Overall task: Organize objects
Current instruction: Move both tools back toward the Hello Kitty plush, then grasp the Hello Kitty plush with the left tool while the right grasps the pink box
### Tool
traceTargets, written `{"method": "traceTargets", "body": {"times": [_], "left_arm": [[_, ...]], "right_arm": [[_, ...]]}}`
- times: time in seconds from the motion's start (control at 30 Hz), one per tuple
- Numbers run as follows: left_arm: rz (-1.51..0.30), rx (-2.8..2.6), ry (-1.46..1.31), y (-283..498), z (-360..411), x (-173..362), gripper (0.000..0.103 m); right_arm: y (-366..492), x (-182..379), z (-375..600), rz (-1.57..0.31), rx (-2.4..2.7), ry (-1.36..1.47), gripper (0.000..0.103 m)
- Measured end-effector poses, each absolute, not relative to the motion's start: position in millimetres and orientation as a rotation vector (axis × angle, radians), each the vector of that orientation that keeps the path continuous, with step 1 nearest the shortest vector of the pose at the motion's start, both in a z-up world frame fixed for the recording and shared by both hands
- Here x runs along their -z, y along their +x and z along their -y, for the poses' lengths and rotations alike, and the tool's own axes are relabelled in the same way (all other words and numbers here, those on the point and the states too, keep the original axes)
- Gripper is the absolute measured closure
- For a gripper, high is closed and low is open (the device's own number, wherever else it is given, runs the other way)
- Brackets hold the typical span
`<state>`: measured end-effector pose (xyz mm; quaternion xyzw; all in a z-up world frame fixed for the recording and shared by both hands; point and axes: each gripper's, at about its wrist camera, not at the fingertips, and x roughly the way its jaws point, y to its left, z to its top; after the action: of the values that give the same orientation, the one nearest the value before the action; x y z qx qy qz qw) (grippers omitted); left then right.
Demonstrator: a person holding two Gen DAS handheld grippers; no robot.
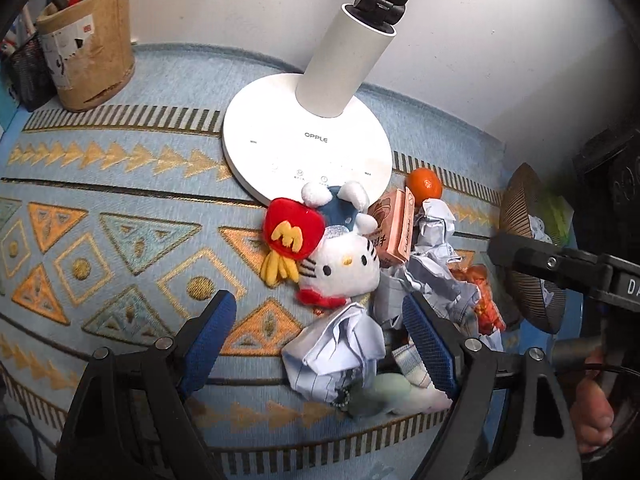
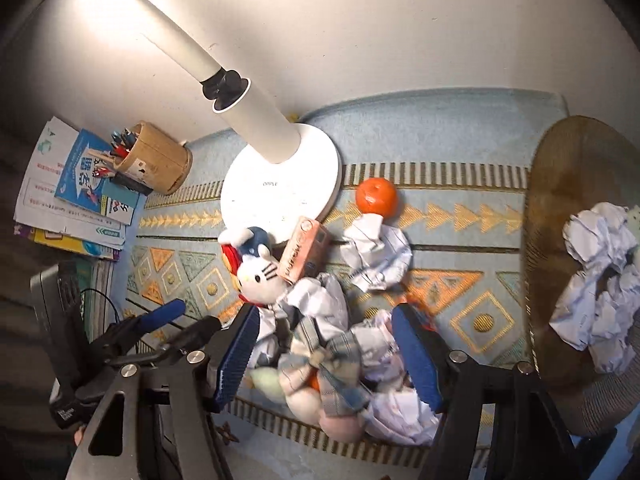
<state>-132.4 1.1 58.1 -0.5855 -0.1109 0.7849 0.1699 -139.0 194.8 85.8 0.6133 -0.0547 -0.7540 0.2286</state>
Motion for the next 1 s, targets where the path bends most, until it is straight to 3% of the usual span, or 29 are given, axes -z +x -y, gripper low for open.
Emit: {"method": "traceTargets", "body": {"times": [0.3, 0.53, 0.6, 0.77, 1.0], "left_arm": [[0.254, -2.176, -1.689, -154.6, -25.1, -34.9, 0.022], [0.227, -2.174, -1.74, -153.4, -39.0, -26.6, 0.039], [0.211, -2.188, -1.743, -153.6, -43.6, -27.2, 0.042], [0.202, -2.2, -1.748, -147.8, -49.5, -30.7, 0.045], [0.157, -2.226, -1.702, -151.5, -51.9, -39.9, 0.046]], "right_arm": [[-187.8, -37.3, -149.8, 0.224, 1.973, 1.827, 0.041], [-197.3, -18.9, -129.8, 0.115, 2.002, 1.898, 0.05], [-198.1, -10.1, -128.5, 0.127, 1.974, 1.929, 0.062], [-193.5, -5.7, -128.5, 0.113, 1.96, 1.919, 0.076], [-190.8, -24.0, -150.2, 0.173, 2.008, 1.855, 0.084]]}}
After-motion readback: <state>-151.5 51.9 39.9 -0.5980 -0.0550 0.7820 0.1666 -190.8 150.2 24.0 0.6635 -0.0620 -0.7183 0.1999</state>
